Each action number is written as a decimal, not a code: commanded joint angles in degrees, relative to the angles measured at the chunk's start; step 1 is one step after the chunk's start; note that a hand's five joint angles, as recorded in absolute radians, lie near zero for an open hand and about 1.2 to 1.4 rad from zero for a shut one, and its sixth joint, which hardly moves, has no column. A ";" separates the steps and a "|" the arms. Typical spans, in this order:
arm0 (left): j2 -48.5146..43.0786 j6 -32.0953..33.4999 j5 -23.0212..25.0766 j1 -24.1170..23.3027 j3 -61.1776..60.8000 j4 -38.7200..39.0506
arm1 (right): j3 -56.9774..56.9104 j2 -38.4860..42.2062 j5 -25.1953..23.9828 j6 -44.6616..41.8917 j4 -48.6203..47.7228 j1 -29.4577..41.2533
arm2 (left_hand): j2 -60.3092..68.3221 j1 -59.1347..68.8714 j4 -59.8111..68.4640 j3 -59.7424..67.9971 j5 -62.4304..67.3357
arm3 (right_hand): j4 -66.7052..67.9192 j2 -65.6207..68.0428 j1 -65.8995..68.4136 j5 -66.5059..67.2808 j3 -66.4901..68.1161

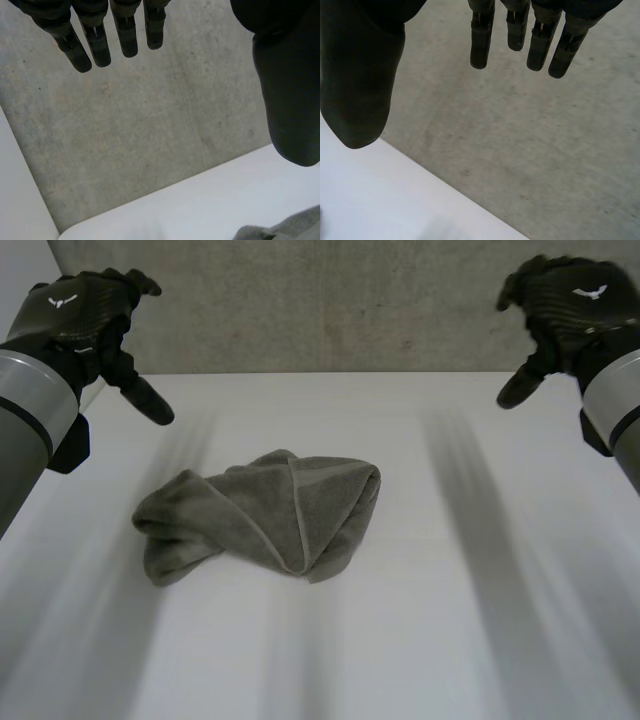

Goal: Fold the towel.

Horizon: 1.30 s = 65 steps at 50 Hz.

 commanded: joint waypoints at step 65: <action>-1.50 14.74 14.77 2.62 -11.31 7.27 | -10.94 11.71 -8.54 -34.02 28.39 8.43 | 65.26 64.59 65.04 65.68 56.86 | 65.72 66.03 66.77 66.67 66.62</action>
